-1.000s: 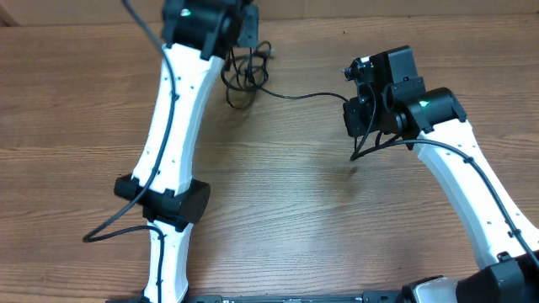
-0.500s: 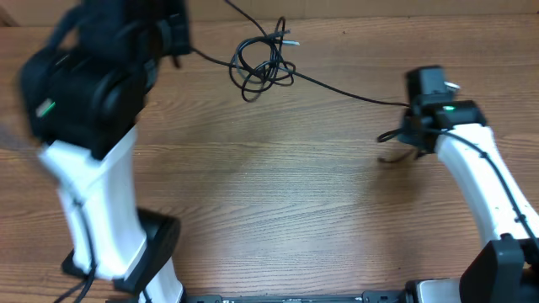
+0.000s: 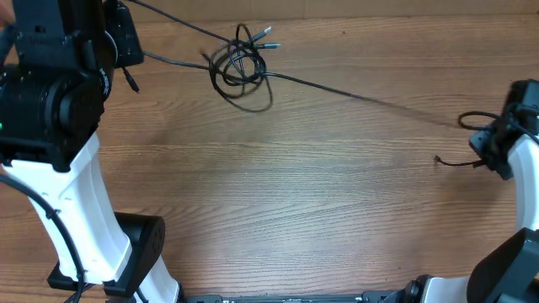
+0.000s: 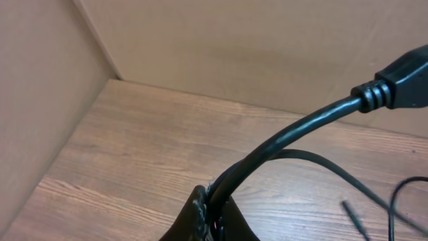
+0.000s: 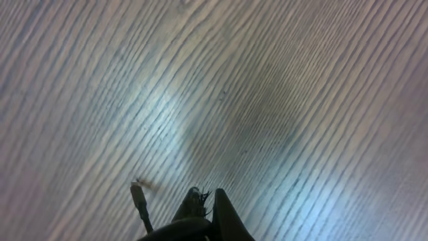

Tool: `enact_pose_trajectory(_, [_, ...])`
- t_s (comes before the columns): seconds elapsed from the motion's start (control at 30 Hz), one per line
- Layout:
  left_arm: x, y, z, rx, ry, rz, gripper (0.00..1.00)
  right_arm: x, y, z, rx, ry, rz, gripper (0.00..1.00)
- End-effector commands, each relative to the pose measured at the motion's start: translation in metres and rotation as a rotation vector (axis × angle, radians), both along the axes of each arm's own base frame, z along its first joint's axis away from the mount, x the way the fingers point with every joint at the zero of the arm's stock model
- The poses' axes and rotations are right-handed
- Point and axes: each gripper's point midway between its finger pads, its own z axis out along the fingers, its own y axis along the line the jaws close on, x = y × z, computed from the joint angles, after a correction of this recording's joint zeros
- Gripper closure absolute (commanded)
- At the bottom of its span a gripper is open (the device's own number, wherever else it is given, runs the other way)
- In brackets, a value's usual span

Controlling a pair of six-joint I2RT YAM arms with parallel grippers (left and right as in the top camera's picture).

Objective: Untangle cables

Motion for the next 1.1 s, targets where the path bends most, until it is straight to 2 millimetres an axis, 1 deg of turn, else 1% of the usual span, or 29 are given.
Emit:
enact_pose_trajectory(0.0, [-0.008,0.025,0.009,0.047,-0.024,0.092,0.96,-0.001,-0.003,-0.004,0.044,-0.03,-0.042,0.96])
enact_pose_trajectory(0.1, [-0.007,0.021,0.008,0.037,-0.02,0.075,0.96,0.001,-0.001,-0.004,0.042,-0.032,-0.034,0.96])
enact_pose_trajectory(0.33, [0.0,0.006,0.0,-0.012,-0.001,0.0,0.96,0.003,0.002,-0.003,0.045,-0.036,-0.024,0.96])
enact_pose_trajectory(0.67, [0.004,0.005,-0.008,-0.009,0.032,0.0,0.96,0.004,0.003,-0.004,0.049,-0.039,-0.022,0.96])
enact_pose_trajectory(0.9, [0.005,0.005,-0.01,-0.009,0.036,0.0,0.96,0.006,0.004,-0.004,0.059,-0.047,-0.018,0.96])
enact_pose_trajectory(0.93, [0.005,0.005,-0.01,-0.008,0.037,0.0,0.96,0.006,0.004,-0.004,0.059,-0.047,-0.018,0.96])
enact_pose_trajectory(0.97, [0.005,0.005,-0.01,-0.008,0.037,0.0,0.96,0.006,0.004,-0.004,0.059,-0.047,-0.018,0.93])
enact_pose_trajectory(1.0, [0.005,0.005,-0.01,-0.008,0.038,0.0,0.96,0.006,0.005,-0.004,0.059,-0.047,-0.018,0.63])
enact_pose_trajectory(1.03, [0.005,0.005,-0.01,-0.008,0.037,0.0,0.96,0.006,0.005,-0.004,0.062,-0.049,-0.017,0.16])
enact_pose_trajectory(1.07, [0.005,0.005,-0.01,-0.008,0.037,0.0,0.96,0.006,0.005,-0.004,0.063,-0.049,-0.017,0.0])
